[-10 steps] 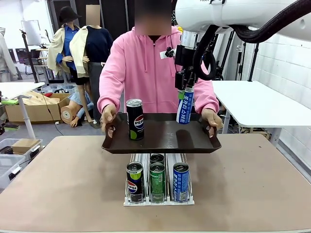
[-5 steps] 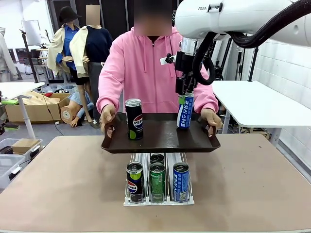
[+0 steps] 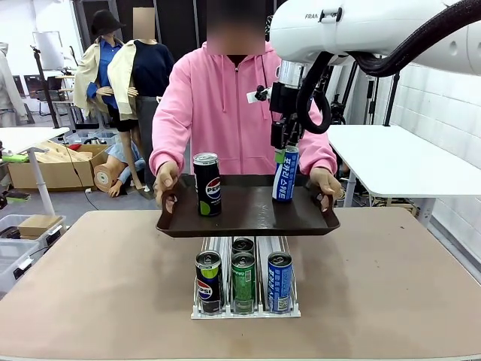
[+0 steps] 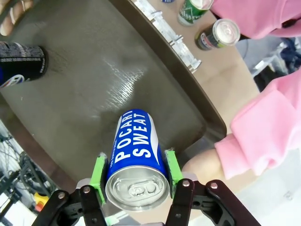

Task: Retrieve and hand over the desired beverage to the person.
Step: Place the picked can on the Handle tray extended by the person.

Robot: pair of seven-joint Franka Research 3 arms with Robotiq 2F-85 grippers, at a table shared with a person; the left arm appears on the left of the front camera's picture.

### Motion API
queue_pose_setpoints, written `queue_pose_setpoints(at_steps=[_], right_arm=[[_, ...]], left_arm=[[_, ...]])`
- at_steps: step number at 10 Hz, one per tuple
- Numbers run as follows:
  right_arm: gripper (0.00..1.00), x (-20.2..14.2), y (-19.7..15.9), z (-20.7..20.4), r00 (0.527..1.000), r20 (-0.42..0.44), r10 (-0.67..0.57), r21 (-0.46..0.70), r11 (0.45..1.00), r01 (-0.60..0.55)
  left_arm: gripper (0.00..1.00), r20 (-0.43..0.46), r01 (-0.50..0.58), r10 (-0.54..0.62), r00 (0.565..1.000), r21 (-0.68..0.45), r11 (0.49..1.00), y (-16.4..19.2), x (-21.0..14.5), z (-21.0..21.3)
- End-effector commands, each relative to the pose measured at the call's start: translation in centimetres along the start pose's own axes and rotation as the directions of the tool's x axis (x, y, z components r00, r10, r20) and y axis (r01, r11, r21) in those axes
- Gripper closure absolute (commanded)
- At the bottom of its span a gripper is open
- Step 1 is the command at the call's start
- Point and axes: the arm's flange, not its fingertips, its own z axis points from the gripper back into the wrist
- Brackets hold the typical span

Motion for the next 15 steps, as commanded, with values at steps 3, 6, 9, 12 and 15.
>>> queue_pose_setpoints(at_steps=[3,6,9,12,15], right_arm=[[0.0,0.3,-0.3,0.8,1.0,-0.002,0.025,0.009,1.0,-0.025],[0.0,-0.2,0.0,1.7,1.0,0.009,0.019,-0.012,1.0,-0.019],[0.0,-1.1,1.7,3.6,1.0,-0.019,-0.002,-0.083,0.997,0.001],[0.0,-1.4,1.8,3.9,0.999,-0.044,0.007,-0.081,0.997,-0.01],[0.0,-1.4,1.5,4.2,1.0,-0.008,0.015,-0.072,0.997,-0.016]], left_arm=[[0.0,0.004,0.004,-0.004,1.0,0.0,1.0,-0.2,-0.1,0.2],[0.0,0.004,0.004,-0.004,1.0,0.0,1.0,-0.2,-0.1,0.2],[0.0,0.004,0.004,-0.004,1.0,0.0,1.0,-0.2,-0.1,0.2],[0.0,0.004,0.004,-0.004,1.0,0.0,1.0,-0.2,-0.1,0.2],[0.0,0.004,0.004,-0.004,1.0,0.0,1.0,-0.2,-0.1,0.2]])
